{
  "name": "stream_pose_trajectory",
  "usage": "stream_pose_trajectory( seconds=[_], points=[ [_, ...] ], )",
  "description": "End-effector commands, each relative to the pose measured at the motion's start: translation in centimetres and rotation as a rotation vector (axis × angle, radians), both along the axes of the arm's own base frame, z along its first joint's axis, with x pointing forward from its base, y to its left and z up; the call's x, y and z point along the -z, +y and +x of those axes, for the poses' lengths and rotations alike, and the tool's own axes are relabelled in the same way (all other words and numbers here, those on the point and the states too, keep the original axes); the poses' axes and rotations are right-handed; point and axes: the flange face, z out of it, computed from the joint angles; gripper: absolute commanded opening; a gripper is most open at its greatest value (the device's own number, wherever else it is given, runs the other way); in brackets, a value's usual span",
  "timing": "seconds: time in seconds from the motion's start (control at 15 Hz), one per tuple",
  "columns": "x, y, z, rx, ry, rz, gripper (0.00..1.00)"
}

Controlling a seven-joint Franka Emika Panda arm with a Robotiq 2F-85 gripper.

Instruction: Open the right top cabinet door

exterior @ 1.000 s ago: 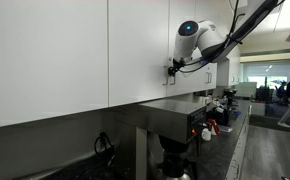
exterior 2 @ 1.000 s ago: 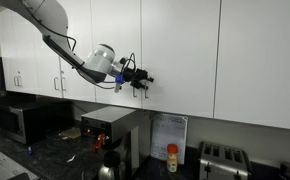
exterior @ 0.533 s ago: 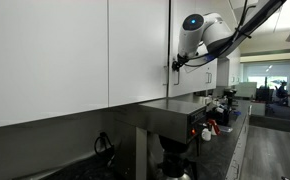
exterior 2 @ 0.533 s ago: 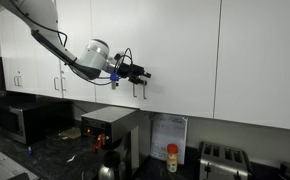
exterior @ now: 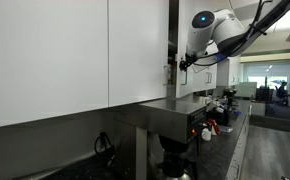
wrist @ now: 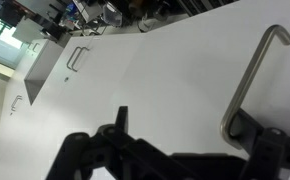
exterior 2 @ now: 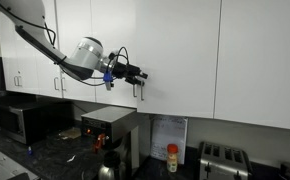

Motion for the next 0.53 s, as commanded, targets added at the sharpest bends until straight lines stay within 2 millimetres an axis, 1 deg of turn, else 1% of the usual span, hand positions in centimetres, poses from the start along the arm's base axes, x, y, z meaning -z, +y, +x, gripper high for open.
stream_pose_trajectory(
  seconds=[0.0,0.47],
  points=[
    [-1.6,-2.7,-2.1,0.081,-0.031,-0.012,1.0],
    [-1.7,-4.4,-3.8,0.105,-0.032,0.014,1.0]
  ],
)
